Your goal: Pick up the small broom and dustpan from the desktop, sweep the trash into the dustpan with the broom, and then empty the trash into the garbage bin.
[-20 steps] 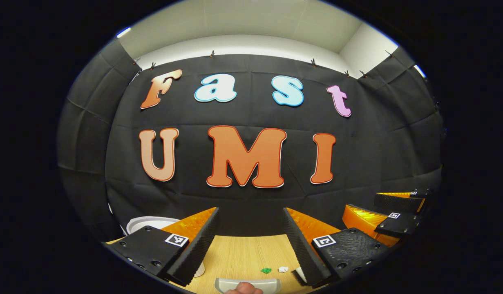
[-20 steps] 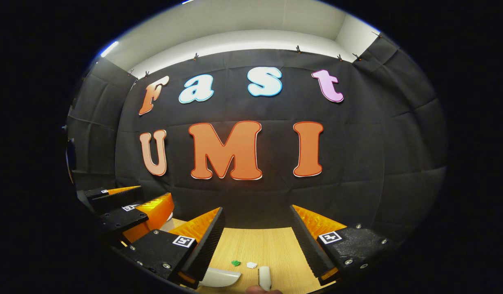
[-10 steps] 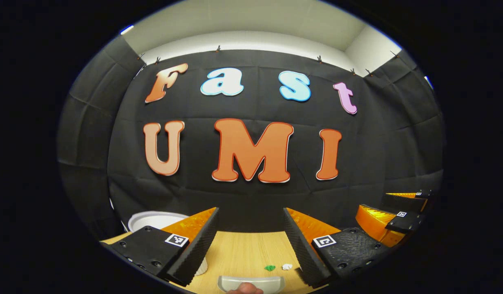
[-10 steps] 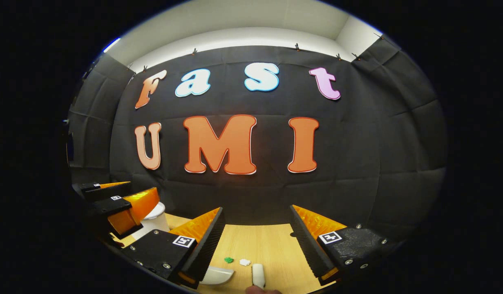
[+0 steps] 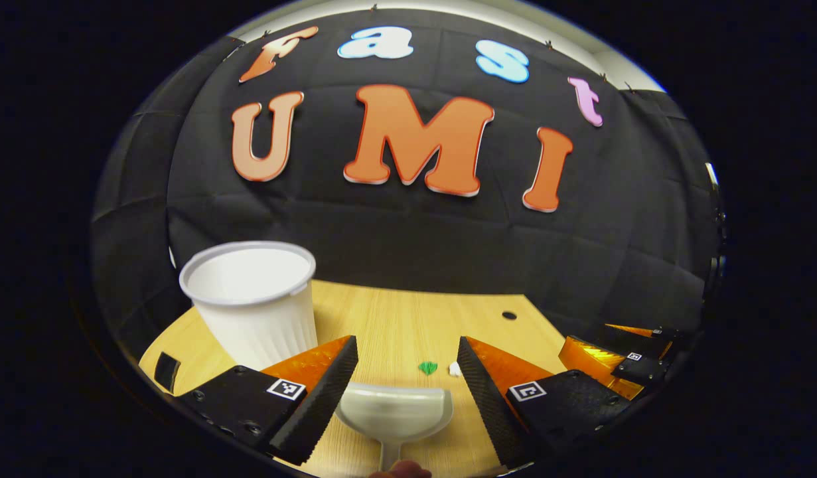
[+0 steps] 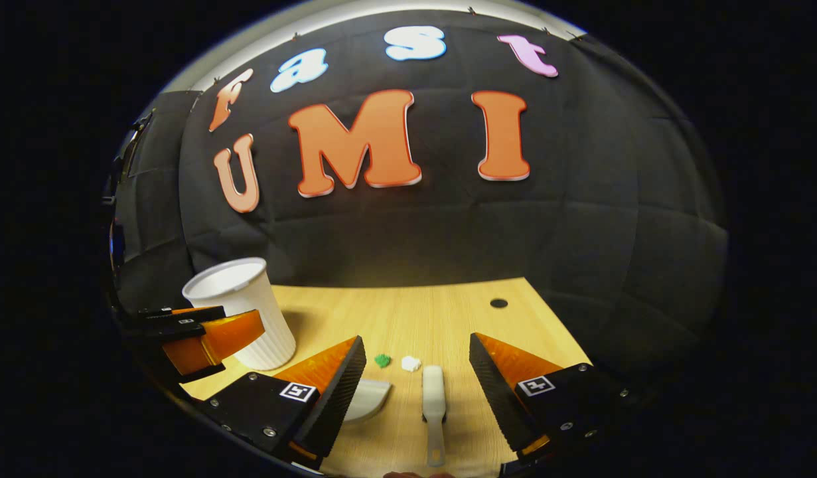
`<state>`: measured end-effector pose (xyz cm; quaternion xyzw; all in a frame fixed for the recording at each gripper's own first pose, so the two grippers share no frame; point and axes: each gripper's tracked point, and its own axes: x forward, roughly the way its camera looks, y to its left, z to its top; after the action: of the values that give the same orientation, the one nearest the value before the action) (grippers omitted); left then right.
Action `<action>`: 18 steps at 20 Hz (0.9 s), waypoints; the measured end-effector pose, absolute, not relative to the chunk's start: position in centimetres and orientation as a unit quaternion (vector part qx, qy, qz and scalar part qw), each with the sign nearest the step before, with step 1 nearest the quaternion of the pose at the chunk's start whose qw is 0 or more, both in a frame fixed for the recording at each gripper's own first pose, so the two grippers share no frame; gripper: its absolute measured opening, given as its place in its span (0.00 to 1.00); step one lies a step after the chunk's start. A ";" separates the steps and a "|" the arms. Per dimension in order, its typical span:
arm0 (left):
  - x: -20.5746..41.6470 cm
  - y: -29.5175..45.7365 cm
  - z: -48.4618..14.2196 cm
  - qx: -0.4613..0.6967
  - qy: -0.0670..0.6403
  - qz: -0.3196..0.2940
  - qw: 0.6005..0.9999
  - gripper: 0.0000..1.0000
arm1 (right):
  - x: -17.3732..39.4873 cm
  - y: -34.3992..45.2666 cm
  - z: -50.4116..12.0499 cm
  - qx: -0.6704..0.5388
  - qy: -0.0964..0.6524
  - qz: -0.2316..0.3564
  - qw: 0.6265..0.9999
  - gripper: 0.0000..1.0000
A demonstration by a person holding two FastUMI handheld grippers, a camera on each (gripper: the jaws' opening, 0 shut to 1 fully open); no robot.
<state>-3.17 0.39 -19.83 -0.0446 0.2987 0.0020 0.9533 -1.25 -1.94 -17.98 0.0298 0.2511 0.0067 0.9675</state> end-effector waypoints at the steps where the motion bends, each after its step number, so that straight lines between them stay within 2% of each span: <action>1: -3.7 0.4 -21.0 -0.040 0.322 0.005 0.946 0.95 | -1.6 -2.0 -20.0 0.039 0.288 0.011 0.957 0.94; 3: -4.9 -0.5 -23.5 -0.034 0.375 0.004 0.927 0.95 | -2.8 -2.0 -24.0 0.058 0.360 0.019 0.931 0.95; 6: -6.5 -1.6 -26.4 -0.038 0.443 0.007 0.896 0.96 | -5.2 -2.3 -28.9 0.068 0.429 0.027 0.900 0.95; 11: -10.1 -1.2 -28.1 -0.068 0.570 0.008 0.819 0.97 | -5.5 -2.4 -33.0 0.030 0.481 0.029 0.876 0.95; 18: -12.6 -0.6 -31.5 -0.063 0.679 -0.036 0.730 0.97 | -5.2 -1.9 -37.9 0.005 0.553 -0.006 0.833 0.95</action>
<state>-12.61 -0.58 -31.52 -0.0632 0.6791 -0.0360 0.7304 -5.20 -1.92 -37.91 0.0053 0.5525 -0.0058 0.8334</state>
